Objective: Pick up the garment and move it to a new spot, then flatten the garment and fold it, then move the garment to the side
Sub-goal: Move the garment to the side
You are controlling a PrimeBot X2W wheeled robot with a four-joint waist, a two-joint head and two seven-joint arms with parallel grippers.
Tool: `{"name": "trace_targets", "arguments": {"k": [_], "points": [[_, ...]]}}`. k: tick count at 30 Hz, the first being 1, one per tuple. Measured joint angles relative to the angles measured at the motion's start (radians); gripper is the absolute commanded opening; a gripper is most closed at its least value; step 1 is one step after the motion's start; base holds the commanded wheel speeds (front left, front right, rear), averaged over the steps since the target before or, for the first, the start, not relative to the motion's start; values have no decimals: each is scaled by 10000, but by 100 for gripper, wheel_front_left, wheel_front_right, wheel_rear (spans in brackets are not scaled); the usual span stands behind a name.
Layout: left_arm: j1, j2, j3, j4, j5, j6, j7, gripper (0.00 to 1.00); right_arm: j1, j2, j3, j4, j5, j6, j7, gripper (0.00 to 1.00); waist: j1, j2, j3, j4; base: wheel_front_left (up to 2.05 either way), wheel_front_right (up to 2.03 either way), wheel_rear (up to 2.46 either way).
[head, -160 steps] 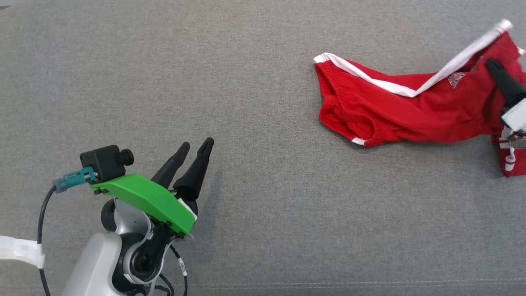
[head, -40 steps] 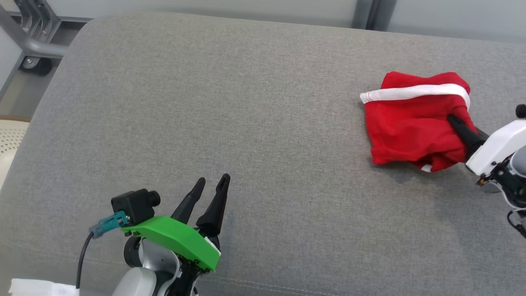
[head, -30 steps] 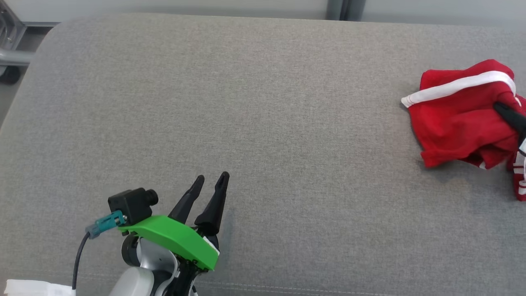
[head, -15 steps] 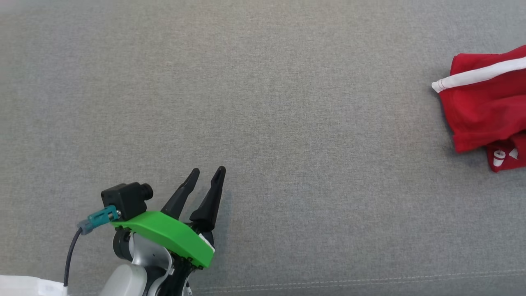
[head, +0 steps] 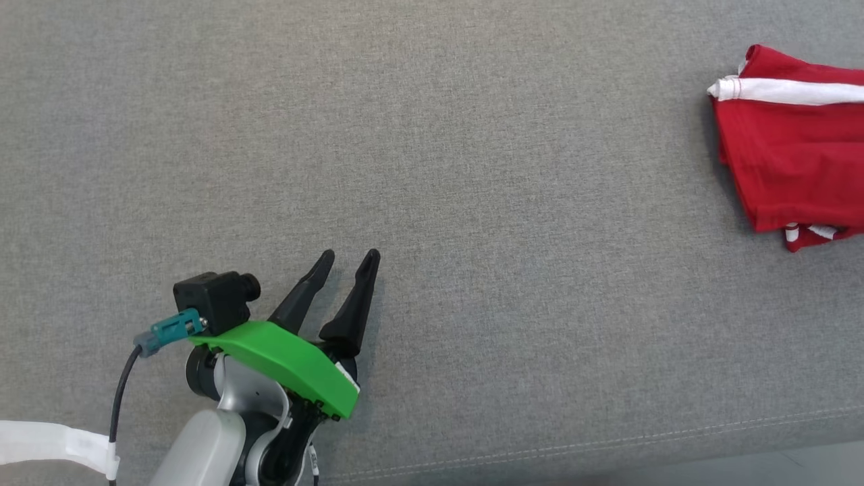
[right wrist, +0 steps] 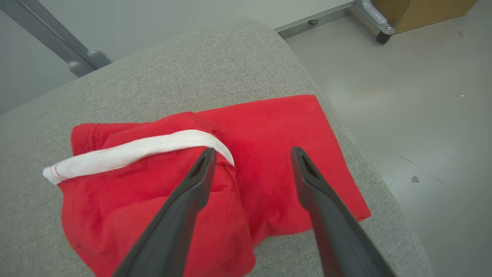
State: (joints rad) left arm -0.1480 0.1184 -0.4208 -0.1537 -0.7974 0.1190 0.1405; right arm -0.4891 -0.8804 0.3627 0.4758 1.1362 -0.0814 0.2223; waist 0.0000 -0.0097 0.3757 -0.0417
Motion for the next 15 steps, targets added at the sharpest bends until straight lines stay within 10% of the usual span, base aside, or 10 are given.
{"name": "trace_targets", "arguments": {"k": [15], "points": [[-71,-15,336,782,165,-42,-644,100,274,573,533,-366,-2113,-13,-3152,100,0,0,-729,-79,0,0,0]]}}
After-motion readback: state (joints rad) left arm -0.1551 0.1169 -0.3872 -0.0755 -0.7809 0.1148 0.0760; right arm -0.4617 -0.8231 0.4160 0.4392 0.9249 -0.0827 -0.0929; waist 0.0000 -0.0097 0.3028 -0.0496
